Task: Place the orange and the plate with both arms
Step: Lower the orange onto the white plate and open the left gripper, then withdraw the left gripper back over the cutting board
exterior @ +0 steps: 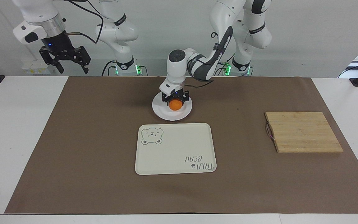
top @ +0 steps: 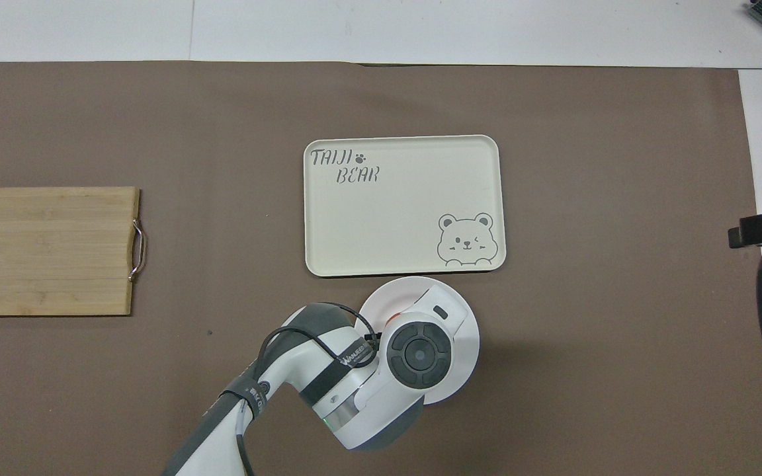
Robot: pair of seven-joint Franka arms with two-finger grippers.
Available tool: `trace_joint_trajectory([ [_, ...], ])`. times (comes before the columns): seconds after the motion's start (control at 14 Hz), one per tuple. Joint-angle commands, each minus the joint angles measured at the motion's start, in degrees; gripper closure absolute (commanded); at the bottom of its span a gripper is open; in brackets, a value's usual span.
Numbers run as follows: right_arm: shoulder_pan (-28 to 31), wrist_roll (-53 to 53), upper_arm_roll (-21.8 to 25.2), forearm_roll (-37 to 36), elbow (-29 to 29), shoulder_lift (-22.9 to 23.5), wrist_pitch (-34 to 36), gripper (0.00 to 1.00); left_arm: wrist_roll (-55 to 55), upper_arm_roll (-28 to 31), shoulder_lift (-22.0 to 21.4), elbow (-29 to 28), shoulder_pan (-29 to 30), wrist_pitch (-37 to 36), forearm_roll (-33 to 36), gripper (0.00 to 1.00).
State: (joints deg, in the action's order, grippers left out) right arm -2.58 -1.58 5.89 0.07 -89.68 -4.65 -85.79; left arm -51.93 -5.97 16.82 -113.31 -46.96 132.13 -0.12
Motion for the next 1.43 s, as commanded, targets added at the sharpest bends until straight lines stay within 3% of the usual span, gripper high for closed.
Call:
trace_joint_trajectory([
  [0.0, 0.39, 0.35, -0.44, -0.60, -0.41, -0.71, 0.36, 0.00, 1.03, 0.69, -3.54, 0.89, 1.51, -3.28, -0.14, 0.00],
  [0.36, 0.39, 0.35, -0.44, -0.60, -0.40, -0.80, 0.28, 0.00, 4.27, 1.05, -5.75, 4.58, 9.77, -8.62, 0.21, 0.00],
  [0.71, 0.39, 0.35, -0.44, -0.60, -0.41, -0.71, 0.36, 0.00, 19.20, 1.14, -6.10, 13.10, 20.13, -18.56, -0.67, 0.00],
  [1.0, 0.39, 0.35, -0.44, -0.60, -0.41, -0.80, 0.36, 0.00, 36.07, 1.31, -10.48, 14.26, 30.32, -24.02, -5.32, 0.00],
  [1.36, 0.39, 0.35, -0.44, -0.60, -0.41, -0.71, 0.36, 0.00, 48.92, 1.49, -13.65, 16.02, 40.88, -27.98, -4.72, 0.00],
])
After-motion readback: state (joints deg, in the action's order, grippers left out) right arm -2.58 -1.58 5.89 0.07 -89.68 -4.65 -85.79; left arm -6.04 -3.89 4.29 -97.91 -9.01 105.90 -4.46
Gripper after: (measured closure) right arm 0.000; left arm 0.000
